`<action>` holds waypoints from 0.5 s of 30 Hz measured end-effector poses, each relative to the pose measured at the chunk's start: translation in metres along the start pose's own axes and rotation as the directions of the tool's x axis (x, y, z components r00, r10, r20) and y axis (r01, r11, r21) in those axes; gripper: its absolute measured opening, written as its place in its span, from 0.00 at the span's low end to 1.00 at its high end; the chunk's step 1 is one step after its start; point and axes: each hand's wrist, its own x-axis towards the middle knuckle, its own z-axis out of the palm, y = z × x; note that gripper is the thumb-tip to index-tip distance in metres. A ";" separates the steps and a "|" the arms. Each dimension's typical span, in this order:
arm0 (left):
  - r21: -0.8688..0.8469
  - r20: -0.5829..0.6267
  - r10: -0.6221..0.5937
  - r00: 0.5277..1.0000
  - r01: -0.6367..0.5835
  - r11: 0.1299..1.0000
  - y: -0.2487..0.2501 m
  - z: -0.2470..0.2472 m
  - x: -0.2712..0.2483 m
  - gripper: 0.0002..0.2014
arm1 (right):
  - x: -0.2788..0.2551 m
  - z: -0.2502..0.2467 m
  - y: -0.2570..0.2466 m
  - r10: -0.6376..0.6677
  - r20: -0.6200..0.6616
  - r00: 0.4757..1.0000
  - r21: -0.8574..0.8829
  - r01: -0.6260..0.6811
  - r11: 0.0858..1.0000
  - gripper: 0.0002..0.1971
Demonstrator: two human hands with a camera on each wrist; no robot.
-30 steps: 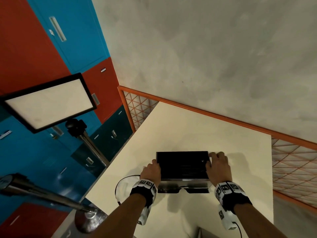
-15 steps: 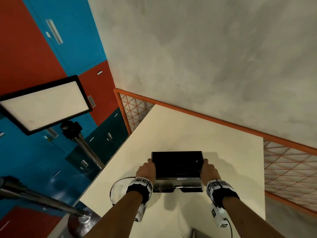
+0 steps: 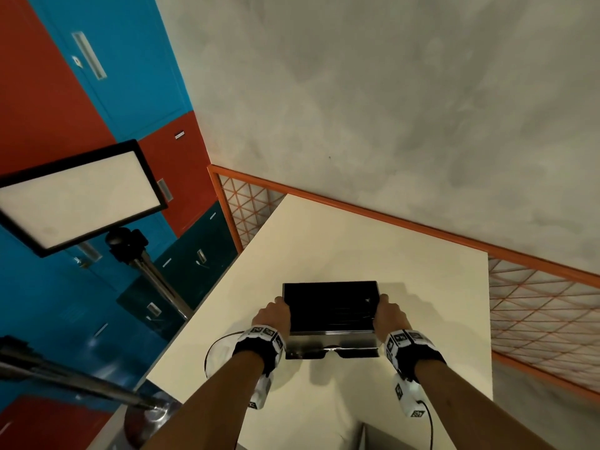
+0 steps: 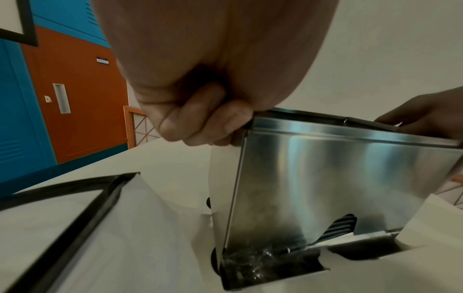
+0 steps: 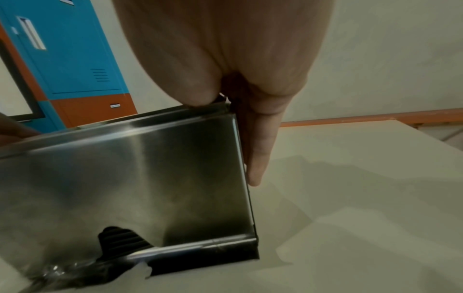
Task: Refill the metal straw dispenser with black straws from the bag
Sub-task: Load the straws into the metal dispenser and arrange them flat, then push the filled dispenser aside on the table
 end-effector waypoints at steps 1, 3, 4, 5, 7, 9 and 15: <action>-0.019 0.013 -0.006 1.000 0.007 1.000 0.000 -0.004 -0.002 0.16 | -0.001 0.000 0.001 0.008 0.002 1.000 0.010 -0.009 1.000 0.14; -0.046 0.038 -0.003 0.999 0.005 0.999 0.000 -0.012 -0.006 0.16 | -0.003 -0.001 0.002 0.021 0.013 1.000 0.025 -0.022 0.999 0.13; -0.074 0.049 0.000 0.999 0.004 0.997 -0.002 -0.017 -0.012 0.17 | -0.004 -0.003 0.002 0.027 0.020 0.999 0.031 -0.028 0.999 0.13; -0.120 0.051 0.004 0.999 0.002 0.993 -0.005 -0.024 -0.021 0.17 | -0.007 -0.007 0.001 0.031 0.022 0.999 0.030 -0.032 0.999 0.11; -0.260 0.023 0.019 1.000 -0.012 0.966 -0.015 -0.027 -0.040 0.16 | -0.018 -0.016 -0.001 0.032 -0.010 0.999 0.012 -0.032 0.999 0.08; -0.431 0.011 0.046 0.999 -0.037 0.901 -0.033 -0.024 -0.071 0.12 | -0.035 -0.020 -0.001 -0.030 -0.102 0.994 -0.037 0.027 0.999 0.10; -0.578 0.327 0.142 0.934 0.079 0.812 -0.131 0.049 -0.161 0.08 | -0.088 0.016 -0.034 -0.399 -0.098 0.912 0.000 0.401 0.916 0.07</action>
